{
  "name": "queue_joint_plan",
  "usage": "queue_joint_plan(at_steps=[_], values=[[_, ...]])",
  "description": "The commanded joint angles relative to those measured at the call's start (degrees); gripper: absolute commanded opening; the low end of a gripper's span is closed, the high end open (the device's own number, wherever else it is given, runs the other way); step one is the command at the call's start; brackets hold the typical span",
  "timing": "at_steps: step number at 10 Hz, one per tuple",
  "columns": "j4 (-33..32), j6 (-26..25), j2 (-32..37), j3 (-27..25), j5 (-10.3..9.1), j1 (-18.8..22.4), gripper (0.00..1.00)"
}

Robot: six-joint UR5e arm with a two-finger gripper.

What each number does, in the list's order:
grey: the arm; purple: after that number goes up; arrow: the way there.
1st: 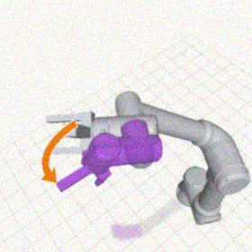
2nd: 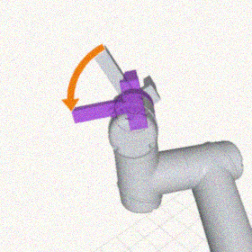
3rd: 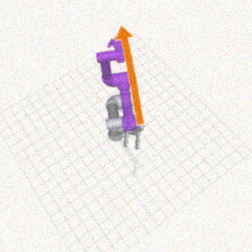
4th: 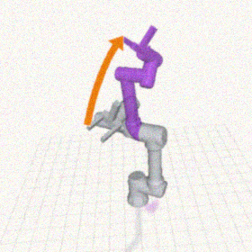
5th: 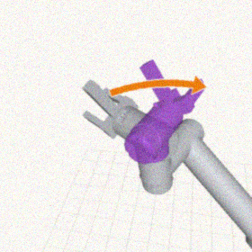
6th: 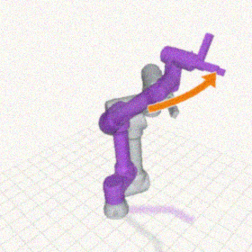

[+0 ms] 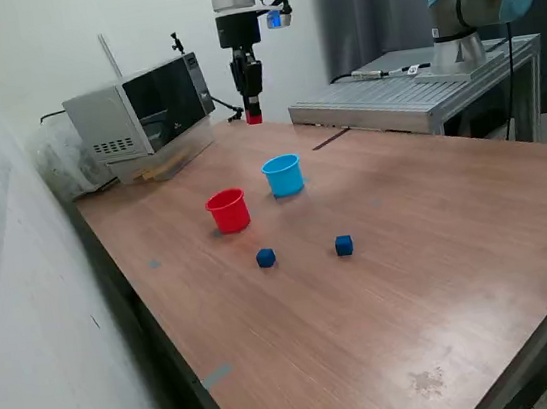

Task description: Place red objects in the red bin, and blue objects in the blue bin.

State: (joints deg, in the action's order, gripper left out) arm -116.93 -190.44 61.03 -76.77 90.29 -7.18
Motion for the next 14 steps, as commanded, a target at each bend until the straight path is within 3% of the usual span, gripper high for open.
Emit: queue_joint_plan(at_steps=[1,8,10,14], values=[[-1.53,0.50,-1.52,1.71,-0.11,-3.18,0.00],[-11.99,-0.37,-12.14,5.23,0.50,-5.99,0.00],[-12.71,-1.25,-15.49,6.27,0.59,-8.01,0.00],[-13.40,-1.25,-16.91,5.93,0.59,-8.28,0.00]])
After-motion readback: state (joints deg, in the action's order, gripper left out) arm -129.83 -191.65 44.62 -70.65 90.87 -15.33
